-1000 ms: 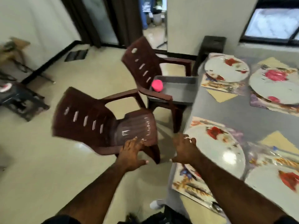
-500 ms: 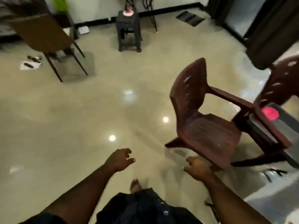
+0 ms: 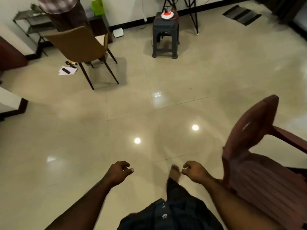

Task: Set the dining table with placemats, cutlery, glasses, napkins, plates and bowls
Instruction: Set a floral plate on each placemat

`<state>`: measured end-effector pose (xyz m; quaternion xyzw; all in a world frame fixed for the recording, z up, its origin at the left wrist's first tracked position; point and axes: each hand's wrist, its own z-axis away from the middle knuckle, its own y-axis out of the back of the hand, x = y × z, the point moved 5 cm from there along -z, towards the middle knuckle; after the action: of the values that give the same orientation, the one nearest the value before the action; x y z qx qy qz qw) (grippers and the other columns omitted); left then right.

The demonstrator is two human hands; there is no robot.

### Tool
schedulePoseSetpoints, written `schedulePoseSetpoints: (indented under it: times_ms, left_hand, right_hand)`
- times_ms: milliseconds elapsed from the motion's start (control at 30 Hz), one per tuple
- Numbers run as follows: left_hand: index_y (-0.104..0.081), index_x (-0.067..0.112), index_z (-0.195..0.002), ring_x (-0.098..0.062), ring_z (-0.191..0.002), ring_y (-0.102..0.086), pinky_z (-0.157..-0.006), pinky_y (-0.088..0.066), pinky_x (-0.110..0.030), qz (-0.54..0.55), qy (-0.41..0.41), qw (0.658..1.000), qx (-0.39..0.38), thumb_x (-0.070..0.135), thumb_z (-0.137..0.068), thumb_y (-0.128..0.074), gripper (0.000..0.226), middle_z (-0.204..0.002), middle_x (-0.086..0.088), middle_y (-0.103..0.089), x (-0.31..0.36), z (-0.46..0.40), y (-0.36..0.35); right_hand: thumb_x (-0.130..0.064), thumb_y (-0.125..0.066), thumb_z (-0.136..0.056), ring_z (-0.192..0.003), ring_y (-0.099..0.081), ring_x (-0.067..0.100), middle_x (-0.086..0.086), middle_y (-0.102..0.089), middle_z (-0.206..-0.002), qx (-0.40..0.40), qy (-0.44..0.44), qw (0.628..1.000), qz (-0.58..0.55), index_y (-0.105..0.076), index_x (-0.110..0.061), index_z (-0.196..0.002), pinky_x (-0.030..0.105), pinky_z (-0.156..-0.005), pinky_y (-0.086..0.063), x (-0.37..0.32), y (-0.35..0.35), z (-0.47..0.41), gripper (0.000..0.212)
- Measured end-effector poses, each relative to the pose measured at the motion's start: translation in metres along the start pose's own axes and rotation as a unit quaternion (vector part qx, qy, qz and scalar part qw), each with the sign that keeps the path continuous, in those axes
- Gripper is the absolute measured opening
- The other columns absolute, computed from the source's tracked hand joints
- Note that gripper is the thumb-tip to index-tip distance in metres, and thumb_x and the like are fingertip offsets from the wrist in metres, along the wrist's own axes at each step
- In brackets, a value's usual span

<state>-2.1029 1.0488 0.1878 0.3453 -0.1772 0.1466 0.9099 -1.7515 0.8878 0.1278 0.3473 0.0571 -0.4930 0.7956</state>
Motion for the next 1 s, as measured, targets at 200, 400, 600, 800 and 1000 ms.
schedulePoseSetpoints:
  times_ms: [200, 400, 600, 800, 1000]
  left_hand:
    - [-0.075, 0.019, -0.110, -0.018, -0.086, -0.075, -0.087, -0.060, -0.039, 0.060, 0.038, 0.993, 0.089, 0.047, -0.088, -0.082, 0.036, -0.089, 0.003, -0.077, 0.064, -0.094, 0.096]
    - [-0.076, 0.019, -0.106, -0.013, -0.078, -0.077, -0.075, -0.059, -0.035, 0.083, 0.013, 0.993, 0.084, 0.044, -0.090, -0.081, 0.030, -0.085, 0.000, -0.078, 0.163, -0.193, 0.140]
    - [-0.074, 0.018, -0.109, -0.015, -0.083, -0.075, -0.080, -0.058, -0.033, -0.036, -0.055, 0.998, 0.016, 0.043, -0.091, -0.080, 0.031, -0.093, 0.002, -0.077, 0.316, -0.348, 0.178]
    - [-0.076, 0.021, -0.111, -0.017, -0.091, -0.073, -0.087, -0.057, -0.034, -0.175, -0.202, 0.961, -0.075, 0.048, -0.090, -0.079, 0.035, -0.099, 0.002, -0.075, 0.568, -0.478, 0.168]
    - [-0.076, 0.024, -0.103, -0.012, -0.080, -0.076, -0.077, -0.056, -0.031, -0.215, -0.310, 0.917, -0.126, 0.046, -0.091, -0.079, 0.025, -0.084, 0.004, -0.078, 0.813, -0.528, 0.081]
  right_hand:
    - [-0.058, -0.076, -0.086, -0.102, -0.064, 0.015, -0.004, -0.066, -0.113, -0.013, 0.057, 0.998, 0.033, -0.071, -0.023, -0.117, 0.028, -0.086, -0.050, -0.104, 0.122, -0.102, 0.046]
    - [-0.055, -0.077, -0.086, -0.093, -0.064, 0.013, -0.005, -0.064, -0.107, 0.060, 0.052, 0.997, -0.016, -0.071, -0.023, -0.111, 0.026, -0.075, -0.046, -0.132, 0.268, -0.190, 0.041]
    - [-0.055, -0.076, -0.087, -0.096, -0.062, 0.014, -0.006, -0.066, -0.106, 0.113, -0.049, 0.987, -0.102, -0.071, -0.024, -0.110, 0.026, -0.077, -0.043, -0.069, 0.351, -0.261, 0.038]
    - [-0.055, -0.079, -0.084, -0.088, -0.071, 0.020, -0.005, -0.072, -0.090, 0.197, -0.198, 0.926, -0.255, -0.071, -0.024, -0.090, 0.028, -0.077, -0.050, 0.020, 0.400, -0.272, 0.033]
    - [-0.050, -0.080, -0.083, -0.096, -0.069, 0.022, -0.004, -0.072, -0.094, 0.232, -0.285, 0.872, -0.323, -0.066, -0.028, -0.078, 0.031, -0.081, -0.051, 0.088, 0.435, -0.279, 0.027]
